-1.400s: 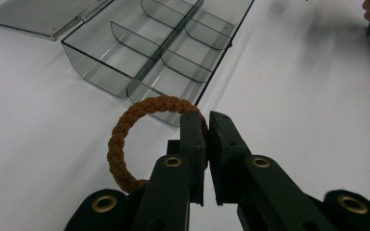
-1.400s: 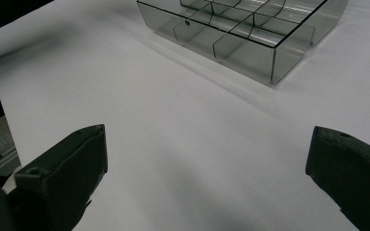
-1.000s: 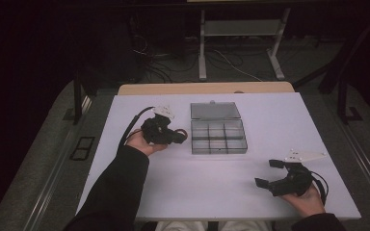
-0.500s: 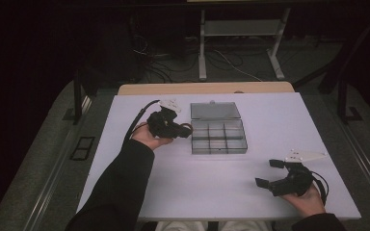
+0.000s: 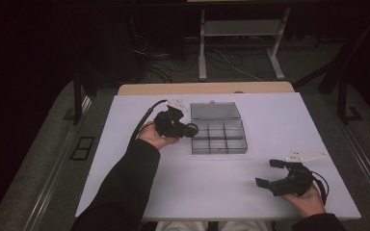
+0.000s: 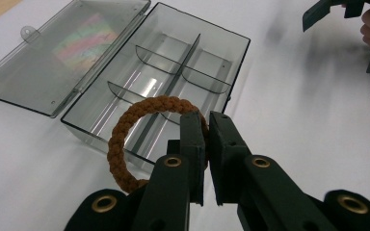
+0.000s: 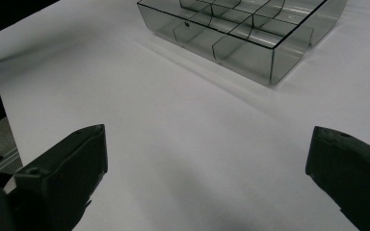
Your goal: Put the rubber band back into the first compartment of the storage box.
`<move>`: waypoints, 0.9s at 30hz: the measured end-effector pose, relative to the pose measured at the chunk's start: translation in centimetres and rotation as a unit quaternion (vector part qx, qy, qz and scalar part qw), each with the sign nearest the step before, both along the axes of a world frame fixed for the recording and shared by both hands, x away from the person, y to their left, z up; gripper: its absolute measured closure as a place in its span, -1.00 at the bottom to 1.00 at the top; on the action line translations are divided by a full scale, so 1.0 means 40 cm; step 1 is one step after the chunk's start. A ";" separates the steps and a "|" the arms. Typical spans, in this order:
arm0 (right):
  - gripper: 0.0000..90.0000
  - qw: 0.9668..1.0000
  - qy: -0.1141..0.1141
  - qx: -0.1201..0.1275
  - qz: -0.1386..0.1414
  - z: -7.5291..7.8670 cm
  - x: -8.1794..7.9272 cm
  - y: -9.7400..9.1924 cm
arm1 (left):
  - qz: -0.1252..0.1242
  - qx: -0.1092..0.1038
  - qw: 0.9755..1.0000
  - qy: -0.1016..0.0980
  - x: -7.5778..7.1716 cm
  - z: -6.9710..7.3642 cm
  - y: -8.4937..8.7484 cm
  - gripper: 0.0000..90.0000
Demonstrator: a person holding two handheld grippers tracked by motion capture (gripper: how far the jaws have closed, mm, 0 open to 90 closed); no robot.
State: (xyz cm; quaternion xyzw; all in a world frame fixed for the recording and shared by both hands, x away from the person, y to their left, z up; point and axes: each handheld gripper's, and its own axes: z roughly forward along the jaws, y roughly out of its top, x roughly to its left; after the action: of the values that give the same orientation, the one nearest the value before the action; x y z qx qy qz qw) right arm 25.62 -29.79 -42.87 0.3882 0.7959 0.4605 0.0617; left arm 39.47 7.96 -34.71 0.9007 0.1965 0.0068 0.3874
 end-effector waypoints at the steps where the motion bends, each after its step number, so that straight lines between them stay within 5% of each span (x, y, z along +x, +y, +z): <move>1: -0.99 1.000 0.000 0.000 0.000 0.000 0.000 0.000 | 0.001 -0.003 1.000 0.001 0.000 -0.002 -0.002 0.86; 27: -1.00 1.000 0.003 0.002 -0.001 0.000 0.000 0.001 | -0.017 0.018 1.000 0.019 0.018 -0.060 -0.060 0.86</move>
State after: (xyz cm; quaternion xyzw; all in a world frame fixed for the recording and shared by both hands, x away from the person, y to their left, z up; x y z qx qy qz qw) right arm 25.63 -29.75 -42.85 0.3904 0.7950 0.4606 0.0587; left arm 40.19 5.57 -37.10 0.9108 0.1888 -0.0135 0.3670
